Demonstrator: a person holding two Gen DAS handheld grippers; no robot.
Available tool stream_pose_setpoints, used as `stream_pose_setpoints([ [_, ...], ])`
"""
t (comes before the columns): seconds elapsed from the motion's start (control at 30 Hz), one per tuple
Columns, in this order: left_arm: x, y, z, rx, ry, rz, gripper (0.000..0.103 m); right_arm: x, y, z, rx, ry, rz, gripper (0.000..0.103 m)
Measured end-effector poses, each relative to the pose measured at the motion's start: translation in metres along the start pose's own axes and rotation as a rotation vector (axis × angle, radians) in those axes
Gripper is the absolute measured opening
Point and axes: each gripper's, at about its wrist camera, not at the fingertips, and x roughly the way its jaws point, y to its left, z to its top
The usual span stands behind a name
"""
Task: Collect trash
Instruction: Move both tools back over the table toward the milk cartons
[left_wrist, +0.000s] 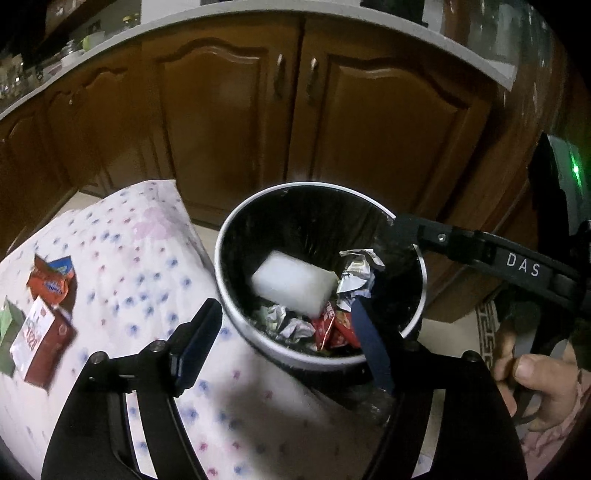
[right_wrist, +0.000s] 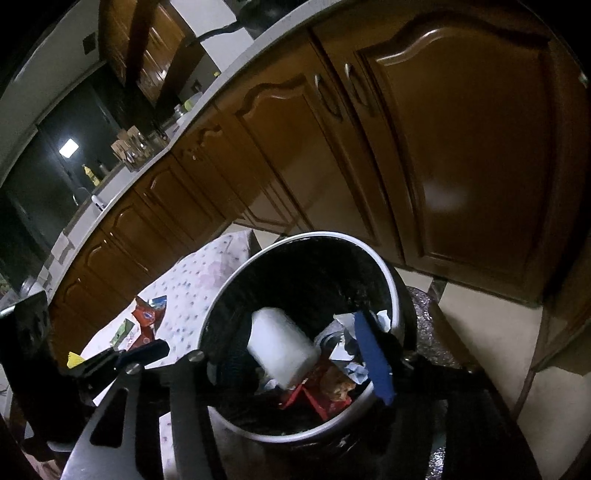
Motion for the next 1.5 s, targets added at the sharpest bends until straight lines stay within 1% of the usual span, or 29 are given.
stream_pose_setpoints([
  [0.17,-0.025,0.016,-0.019,-0.055,-0.046,-0.002,0.074,-0.016,0.004,-0.007,0.016,-0.033,0.025,0.061],
  [0.4,-0.057,0.048,-0.054,-0.154,-0.077,-0.015,0.074,-0.039,0.024,-0.021,0.013,-0.082,0.061,0.065],
  [0.5,-0.070,0.057,-0.069,-0.166,-0.085,0.002,0.074,-0.042,0.035,-0.030,0.006,-0.082,0.080,0.065],
  [0.63,-0.086,0.070,-0.088,-0.185,-0.092,0.021,0.074,-0.039,0.056,-0.046,-0.018,-0.056,0.109,0.065],
  [0.8,-0.102,0.085,-0.107,-0.190,-0.103,0.068,0.074,-0.032,0.084,-0.065,-0.054,-0.016,0.143,0.067],
  [1.03,-0.119,0.115,-0.129,-0.214,-0.107,0.124,0.074,-0.006,0.120,-0.091,-0.102,0.066,0.189,0.067],
  [1.27,-0.129,0.150,-0.145,-0.266,-0.107,0.166,0.074,0.013,0.152,-0.103,-0.162,0.115,0.208,0.067],
  [1.5,-0.138,0.185,-0.151,-0.296,-0.106,0.205,0.074,0.035,0.187,-0.102,-0.225,0.145,0.220,0.067],
])
